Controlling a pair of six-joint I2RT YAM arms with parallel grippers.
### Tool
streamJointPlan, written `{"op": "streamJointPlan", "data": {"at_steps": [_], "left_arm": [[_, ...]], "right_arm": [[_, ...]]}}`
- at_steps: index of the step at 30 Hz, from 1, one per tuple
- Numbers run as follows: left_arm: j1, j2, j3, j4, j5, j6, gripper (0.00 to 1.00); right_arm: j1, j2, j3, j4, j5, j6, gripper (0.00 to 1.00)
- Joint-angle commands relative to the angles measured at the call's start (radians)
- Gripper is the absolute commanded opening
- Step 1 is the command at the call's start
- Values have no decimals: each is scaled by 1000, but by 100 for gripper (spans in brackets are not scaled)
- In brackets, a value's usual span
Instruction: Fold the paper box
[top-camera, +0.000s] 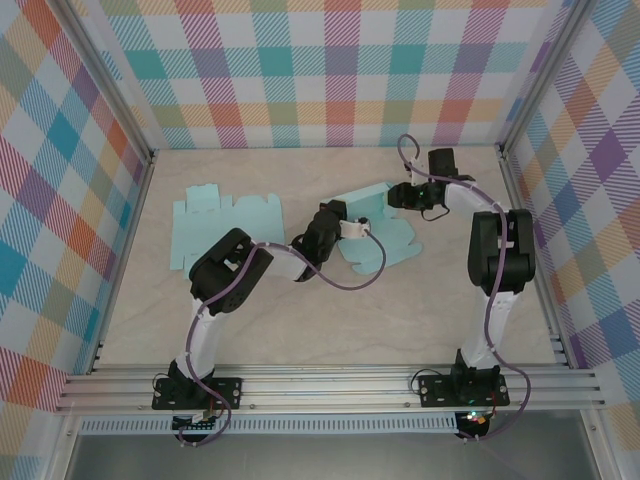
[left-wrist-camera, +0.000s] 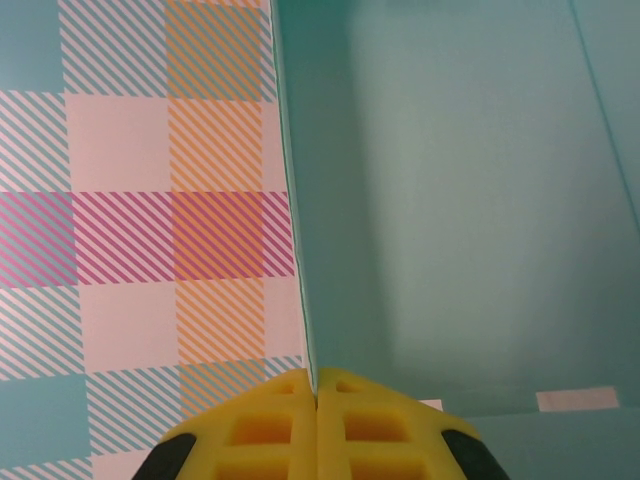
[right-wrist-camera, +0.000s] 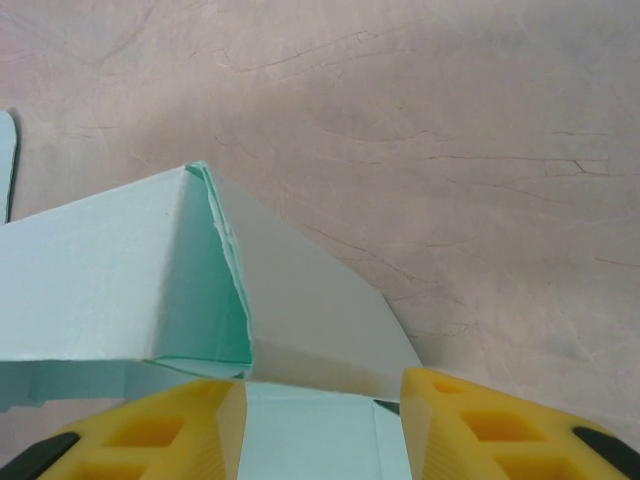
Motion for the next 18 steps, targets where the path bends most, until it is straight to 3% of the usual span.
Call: {"op": "streamJointPlan", "data": {"at_steps": [1, 10, 18], "left_arm": [[-5, 10, 17, -167, 124, -55, 0], [15, 14, 85, -237, 144, -110, 0], [15, 13, 115, -274, 148, -169, 0]], "right_arm": [[8, 32, 51, 2, -38, -35, 45], [9, 63, 98, -35, -23, -35, 41], [33, 55, 95, -45, 156, 10, 39]]}}
